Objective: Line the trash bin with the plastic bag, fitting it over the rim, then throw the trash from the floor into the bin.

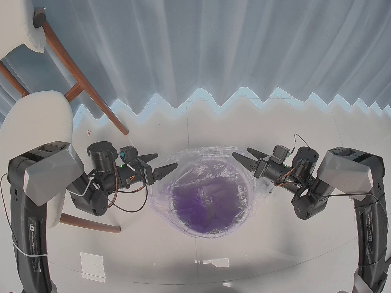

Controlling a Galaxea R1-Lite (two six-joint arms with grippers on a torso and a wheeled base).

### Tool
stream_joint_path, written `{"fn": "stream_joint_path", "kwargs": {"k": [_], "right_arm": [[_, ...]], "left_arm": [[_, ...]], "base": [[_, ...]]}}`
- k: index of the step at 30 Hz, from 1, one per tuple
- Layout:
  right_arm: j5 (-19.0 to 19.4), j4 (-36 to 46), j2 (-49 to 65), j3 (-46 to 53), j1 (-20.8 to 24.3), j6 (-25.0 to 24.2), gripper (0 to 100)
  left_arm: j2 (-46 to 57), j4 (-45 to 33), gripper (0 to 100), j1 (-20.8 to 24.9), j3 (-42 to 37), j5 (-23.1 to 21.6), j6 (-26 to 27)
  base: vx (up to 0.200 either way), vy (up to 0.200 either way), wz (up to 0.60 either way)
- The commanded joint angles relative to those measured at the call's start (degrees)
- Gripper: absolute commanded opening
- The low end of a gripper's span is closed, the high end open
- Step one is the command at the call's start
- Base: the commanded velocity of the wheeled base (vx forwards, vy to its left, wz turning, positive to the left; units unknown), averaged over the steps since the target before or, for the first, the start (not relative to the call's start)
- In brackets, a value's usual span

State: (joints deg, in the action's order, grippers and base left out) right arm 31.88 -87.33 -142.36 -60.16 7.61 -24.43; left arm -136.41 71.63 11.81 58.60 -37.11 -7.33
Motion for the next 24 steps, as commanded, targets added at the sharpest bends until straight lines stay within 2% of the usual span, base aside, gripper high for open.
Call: {"fn": "stream_joint_path", "kwargs": {"k": [1,10,11,24], "right_arm": [[0.03,-0.21,-0.46,0.39,0.48,0.0,100],[0.03,-0.12,-1.16,0.31,0.74,-0.09,100],[0.03,-0.12,-1.16,0.31,0.74,-0.09,0],[-0.06,-0.12,-1.87,-2.42,0.48,-1.67,0]], "left_arm": [[-2.98,0.17,100,0.49,0.99,0.11,-0.06],[-5.62,1.93,100,1.9,3.19,1.34,0.12],[-5.88,2.37,0,1.9,3.36,1.34,0.12],[-5.88,2.72,0,2.07,5.21,2.74,-0.5]], "base": [[0.0,0.0,0.0],[0.0,0.0,0.0],[0.0,0.0,0.0],[0.0,0.0,0.0]]}}
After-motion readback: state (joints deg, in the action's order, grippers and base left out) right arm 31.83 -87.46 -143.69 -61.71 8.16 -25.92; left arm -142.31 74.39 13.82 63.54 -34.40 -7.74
